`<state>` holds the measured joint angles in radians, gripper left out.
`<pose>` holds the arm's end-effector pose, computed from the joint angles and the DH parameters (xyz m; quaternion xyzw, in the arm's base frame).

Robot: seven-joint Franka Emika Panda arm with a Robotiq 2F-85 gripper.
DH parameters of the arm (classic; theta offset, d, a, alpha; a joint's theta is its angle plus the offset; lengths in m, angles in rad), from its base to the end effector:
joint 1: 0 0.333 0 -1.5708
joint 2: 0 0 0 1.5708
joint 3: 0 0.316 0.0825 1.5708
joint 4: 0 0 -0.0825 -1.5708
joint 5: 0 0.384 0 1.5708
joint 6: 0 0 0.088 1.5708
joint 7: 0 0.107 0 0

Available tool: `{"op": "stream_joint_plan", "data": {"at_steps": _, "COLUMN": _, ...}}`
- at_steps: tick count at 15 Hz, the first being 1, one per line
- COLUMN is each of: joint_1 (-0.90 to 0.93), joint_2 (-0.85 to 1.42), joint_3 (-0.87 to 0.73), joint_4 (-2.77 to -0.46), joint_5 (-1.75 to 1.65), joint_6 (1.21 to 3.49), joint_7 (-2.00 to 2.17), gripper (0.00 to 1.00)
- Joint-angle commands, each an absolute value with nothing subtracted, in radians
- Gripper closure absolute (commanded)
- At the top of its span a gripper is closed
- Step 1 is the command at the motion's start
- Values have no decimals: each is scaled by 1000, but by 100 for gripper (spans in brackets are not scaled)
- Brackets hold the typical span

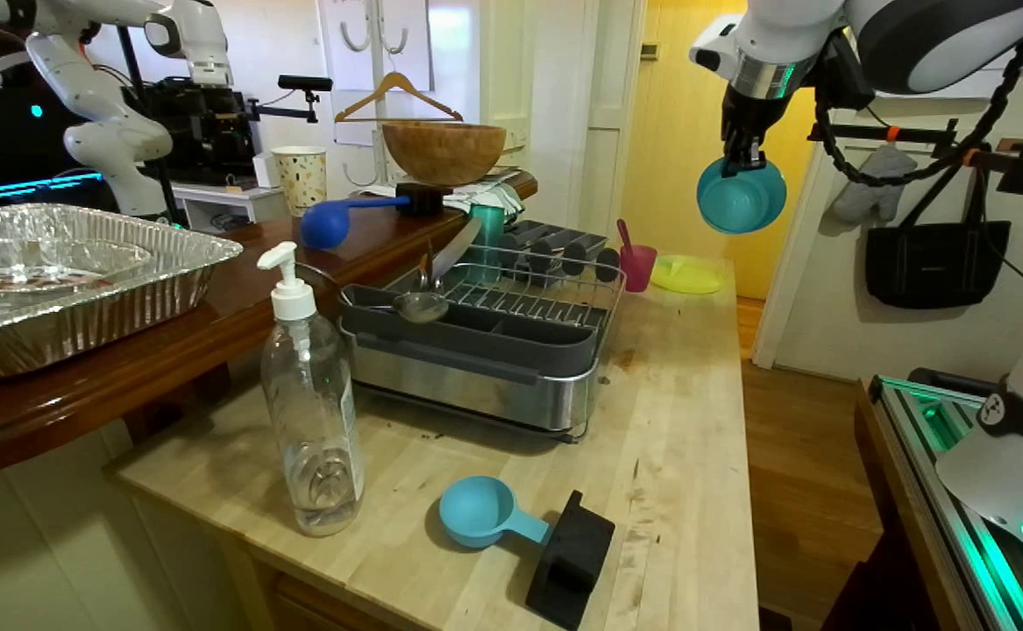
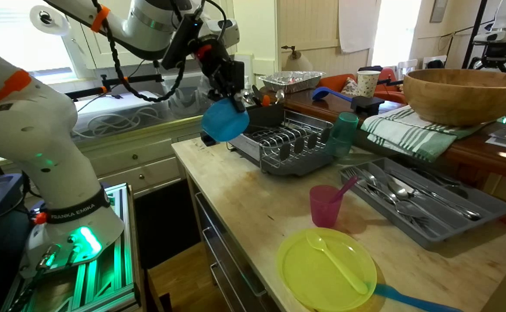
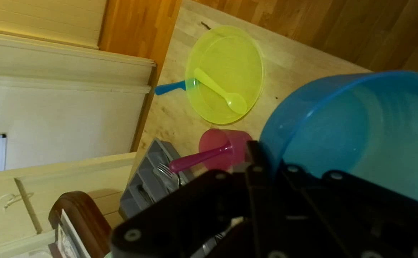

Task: Put the blue bowl on the drying rack

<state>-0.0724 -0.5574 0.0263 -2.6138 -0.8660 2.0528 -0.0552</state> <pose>0.3750 -0.0584 0.4486 0.9046 0.1975 -0.0229 0.3770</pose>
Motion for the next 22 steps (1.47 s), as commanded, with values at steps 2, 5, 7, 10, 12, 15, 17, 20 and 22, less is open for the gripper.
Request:
{"op": "stream_joint_plan", "data": {"at_steps": 2, "joint_1": -47, "joint_2": -557, "joint_3": 7, "joint_4": -2611, "joint_5": -879, "joint_6": 2042, "joint_7": -45, "gripper": 96}}
{"op": "stream_joint_plan", "data": {"at_steps": 5, "joint_1": -47, "joint_2": -557, "joint_3": 8, "joint_4": -2611, "joint_5": -881, "joint_6": 2042, "joint_7": -44, "gripper": 99}}
{"op": "stream_joint_plan", "data": {"at_steps": 7, "joint_1": -49, "joint_2": -560, "joint_3": 13, "joint_4": -2619, "joint_5": -933, "joint_6": 2059, "joint_7": -47, "gripper": 99}}
{"op": "stream_joint_plan", "data": {"at_steps": 10, "joint_1": -45, "joint_2": -551, "joint_3": 19, "joint_4": -2624, "joint_5": -1025, "joint_6": 2063, "joint_7": -49, "gripper": 99}}
{"op": "stream_joint_plan", "data": {"at_steps": 12, "joint_1": -38, "joint_2": -545, "joint_3": 17, "joint_4": -2627, "joint_5": -1089, "joint_6": 2066, "joint_7": -45, "gripper": 99}}
{"op": "stream_joint_plan", "data": {"at_steps": 15, "joint_1": -25, "joint_2": -531, "joint_3": 17, "joint_4": -2630, "joint_5": -1181, "joint_6": 2055, "joint_7": -44, "gripper": 99}}
{"op": "stream_joint_plan", "data": {"at_steps": 17, "joint_1": -18, "joint_2": -520, "joint_3": 15, "joint_4": -2632, "joint_5": -1237, "joint_6": 2053, "joint_7": -38, "gripper": 99}}
{"op": "stream_joint_plan", "data": {"at_steps": 20, "joint_1": -10, "joint_2": -491, "joint_3": 17, "joint_4": -2630, "joint_5": -1315, "joint_6": 2046, "joint_7": -26, "gripper": 99}}
{"op": "stream_joint_plan", "data": {"at_steps": 22, "joint_1": -4, "joint_2": -469, "joint_3": 21, "joint_4": -2629, "joint_5": -1362, "joint_6": 2035, "joint_7": -25, "gripper": 99}}
